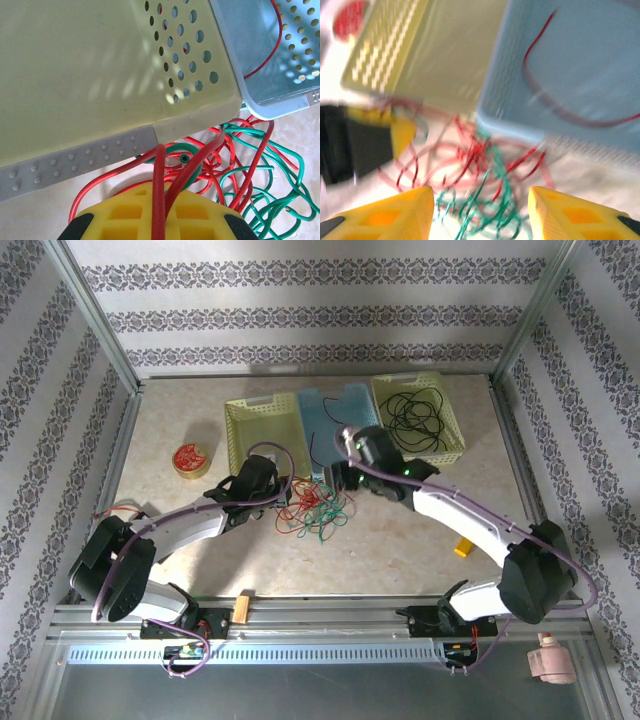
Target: Untangle the cables
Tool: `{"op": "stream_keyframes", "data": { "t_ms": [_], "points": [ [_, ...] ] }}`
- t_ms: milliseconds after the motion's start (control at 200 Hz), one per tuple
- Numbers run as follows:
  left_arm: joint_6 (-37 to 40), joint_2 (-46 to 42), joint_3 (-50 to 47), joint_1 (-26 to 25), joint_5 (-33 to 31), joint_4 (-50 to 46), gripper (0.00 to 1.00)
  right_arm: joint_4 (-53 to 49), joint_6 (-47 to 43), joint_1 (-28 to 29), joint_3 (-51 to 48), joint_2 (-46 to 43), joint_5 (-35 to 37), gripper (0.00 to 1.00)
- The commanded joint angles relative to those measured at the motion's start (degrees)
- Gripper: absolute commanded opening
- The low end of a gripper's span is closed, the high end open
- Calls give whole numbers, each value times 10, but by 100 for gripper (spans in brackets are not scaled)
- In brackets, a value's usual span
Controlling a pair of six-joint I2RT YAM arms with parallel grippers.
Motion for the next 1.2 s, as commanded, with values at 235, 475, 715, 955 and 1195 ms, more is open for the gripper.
{"op": "stream_keyframes", "data": {
  "t_ms": [235,475,715,955,1195],
  "points": [
    [-5,0,16,8,1,10,0,4,-32,43,16,74,-35,52],
    [-5,4,20,8,4,11,0,10,-71,66,40,118,-64,56],
    [-5,2,18,8,4,13,0,44,-55,40,71,189,-119,56],
    [-1,7,22,8,9,11,0,75,-16,20,97,237,-169,54],
    [0,8,23,8,14,11,0,107,18,16,100,258,-172,45]
  ]
}}
